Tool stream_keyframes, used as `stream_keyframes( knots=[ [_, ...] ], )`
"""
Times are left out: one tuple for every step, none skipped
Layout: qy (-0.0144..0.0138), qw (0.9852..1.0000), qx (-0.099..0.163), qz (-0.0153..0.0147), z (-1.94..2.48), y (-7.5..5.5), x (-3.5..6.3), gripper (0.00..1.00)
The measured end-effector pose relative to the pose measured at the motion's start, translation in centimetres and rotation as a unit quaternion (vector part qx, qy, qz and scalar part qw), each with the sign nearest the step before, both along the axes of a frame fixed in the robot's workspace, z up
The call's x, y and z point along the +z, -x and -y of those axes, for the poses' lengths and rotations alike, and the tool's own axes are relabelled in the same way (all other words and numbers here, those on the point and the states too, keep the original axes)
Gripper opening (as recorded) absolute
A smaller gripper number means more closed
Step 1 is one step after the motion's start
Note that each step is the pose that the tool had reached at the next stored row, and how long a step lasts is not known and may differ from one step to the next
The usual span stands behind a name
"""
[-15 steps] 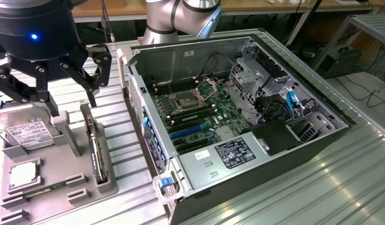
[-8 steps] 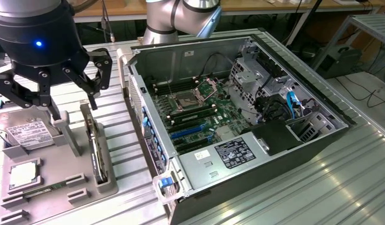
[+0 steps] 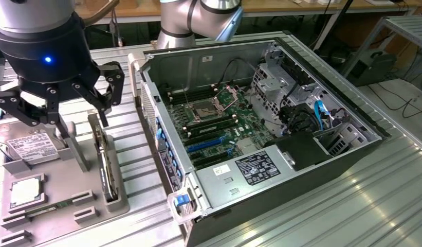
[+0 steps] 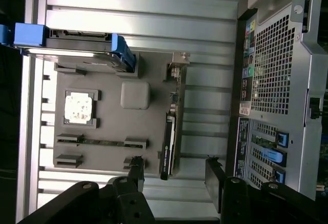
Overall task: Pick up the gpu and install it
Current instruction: 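Pick up the gpu and move the gpu toward the slot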
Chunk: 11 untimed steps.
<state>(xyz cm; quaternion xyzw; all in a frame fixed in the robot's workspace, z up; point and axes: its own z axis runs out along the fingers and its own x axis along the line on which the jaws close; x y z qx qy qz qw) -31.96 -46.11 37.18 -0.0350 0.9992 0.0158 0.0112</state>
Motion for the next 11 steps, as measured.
stream_keyframes(
  knots=[
    [0.0000, 1.0000, 0.000, 0.0000, 0.00, 0.0, -0.27, 0.60],
    [0.0000, 1.0000, 0.000, 0.0000, 0.00, 0.0, -0.49, 0.60],
    [0.0000, 1.0000, 0.000, 0.0000, -0.03, 0.0, -0.67, 0.60],
    [0.0001, 1.0000, 0.000, 0.0000, -0.13, 0.0, -0.86, 0.60],
    [0.0001, 1.0000, 0.000, 0.0000, -0.25, 0.0, -1.01, 0.60],
    [0.0002, 1.0000, 0.000, 0.0000, -0.35, 0.0, -1.15, 0.60],
    [0.0002, 1.0000, 0.000, 0.0000, -0.46, 0.0, -1.29, 0.60],
    [0.0003, 1.0000, 0.000, 0.0000, -0.58, 0.0, -1.44, 0.60],
    [0.0003, 1.0000, 0.000, 0.0000, -0.67, 0.0, -1.58, 0.60],
    [0.0003, 1.0000, 0.000, 0.0001, -0.75, 0.0, -1.74, 0.60],
    [0.0004, 1.0000, 0.000, 0.0000, -0.85, 0.0, -1.88, 0.60]
  ],
)
